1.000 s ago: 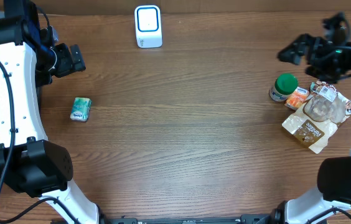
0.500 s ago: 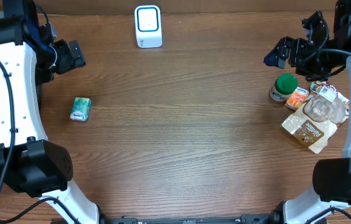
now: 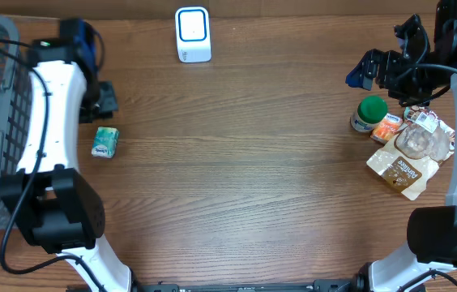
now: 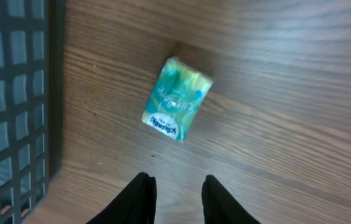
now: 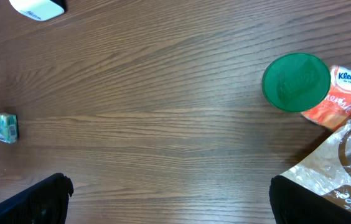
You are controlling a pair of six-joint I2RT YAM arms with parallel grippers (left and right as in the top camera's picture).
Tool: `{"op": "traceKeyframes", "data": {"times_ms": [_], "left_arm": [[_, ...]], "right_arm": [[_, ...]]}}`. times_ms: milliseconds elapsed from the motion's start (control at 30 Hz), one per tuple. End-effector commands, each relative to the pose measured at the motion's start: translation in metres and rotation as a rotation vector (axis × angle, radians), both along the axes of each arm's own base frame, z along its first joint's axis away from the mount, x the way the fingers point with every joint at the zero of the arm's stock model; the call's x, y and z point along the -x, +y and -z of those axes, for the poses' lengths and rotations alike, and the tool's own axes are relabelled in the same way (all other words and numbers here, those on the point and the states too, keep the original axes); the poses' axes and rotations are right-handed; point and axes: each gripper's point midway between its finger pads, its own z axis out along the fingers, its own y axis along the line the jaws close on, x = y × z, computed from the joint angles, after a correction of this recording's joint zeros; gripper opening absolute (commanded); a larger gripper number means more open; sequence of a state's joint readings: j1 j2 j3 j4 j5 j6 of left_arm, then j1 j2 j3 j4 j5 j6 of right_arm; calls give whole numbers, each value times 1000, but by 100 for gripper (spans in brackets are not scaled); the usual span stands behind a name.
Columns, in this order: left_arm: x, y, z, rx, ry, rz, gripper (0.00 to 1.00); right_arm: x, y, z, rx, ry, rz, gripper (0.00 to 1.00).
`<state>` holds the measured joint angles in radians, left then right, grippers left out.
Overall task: Scan the item barcode
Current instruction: 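Reach the left gripper down to the small teal tissue pack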
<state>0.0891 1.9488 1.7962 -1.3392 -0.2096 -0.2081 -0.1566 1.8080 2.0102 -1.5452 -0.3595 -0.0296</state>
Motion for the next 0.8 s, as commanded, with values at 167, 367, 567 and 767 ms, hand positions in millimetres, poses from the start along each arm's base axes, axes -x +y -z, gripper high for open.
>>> {"op": "traceKeyframes", "data": {"times_ms": [167, 367, 567, 767], "left_arm": [[13, 36, 58, -246, 66, 11, 33], [-5, 30, 90, -224, 10, 179, 69], [-7, 6, 110, -84, -24, 233, 69], [3, 8, 118, -84, 6, 229, 68]], "right_arm": [[-1, -1, -4, 7, -17, -1, 100], [-1, -1, -4, 7, -16, -1, 100], [0, -1, -4, 7, -12, -1, 100], [1, -1, -4, 7, -9, -1, 100]]}}
